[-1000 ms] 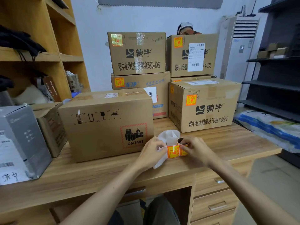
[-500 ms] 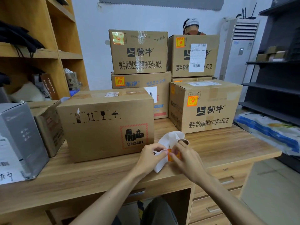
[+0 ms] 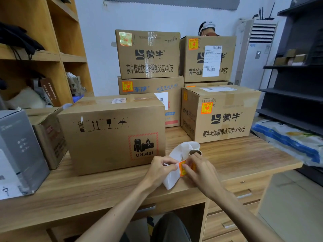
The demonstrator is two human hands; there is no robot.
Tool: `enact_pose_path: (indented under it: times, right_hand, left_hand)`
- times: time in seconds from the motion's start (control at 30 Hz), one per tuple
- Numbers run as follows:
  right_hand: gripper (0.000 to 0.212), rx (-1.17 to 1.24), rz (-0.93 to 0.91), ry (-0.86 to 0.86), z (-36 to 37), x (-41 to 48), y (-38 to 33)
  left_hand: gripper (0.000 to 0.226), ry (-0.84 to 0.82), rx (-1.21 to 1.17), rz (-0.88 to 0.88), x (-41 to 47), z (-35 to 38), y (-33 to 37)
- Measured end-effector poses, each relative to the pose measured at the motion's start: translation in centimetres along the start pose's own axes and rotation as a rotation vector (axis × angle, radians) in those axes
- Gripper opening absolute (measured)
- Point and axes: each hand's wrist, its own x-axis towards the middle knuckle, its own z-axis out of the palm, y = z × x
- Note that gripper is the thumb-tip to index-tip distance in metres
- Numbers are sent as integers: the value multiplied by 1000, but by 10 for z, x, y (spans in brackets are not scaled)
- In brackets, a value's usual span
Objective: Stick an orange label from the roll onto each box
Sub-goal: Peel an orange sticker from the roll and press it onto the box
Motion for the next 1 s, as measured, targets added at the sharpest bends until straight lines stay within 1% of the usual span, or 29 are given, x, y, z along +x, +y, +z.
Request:
enact_pose_path:
  times: [0.1,0.23,0.37,0.53,0.73,1.0]
  right_hand:
    - [18,0,0,-5,1,-2,1]
    - [20,10,7,-14,2,-3,-2]
    - [22,4,20,-14,2,-2,-3]
    - [25,12,34,-10,3,-1,-2]
    - [22,2,32,-2,2,-1,-3]
    - [19,11,58,19,-2,-1,-7]
  left_hand:
    - [15,17,21,-6,1,1,0]
    - [24,44,15,-7,1,1,0]
    - [11,67,-18,3,1,-1,-2]
    - [11,50,-78,-10,-1,-2,1]
    - [10,14,-112,-16,-2,-3,2]
    - [9,27,-114,-20,0,0,-1]
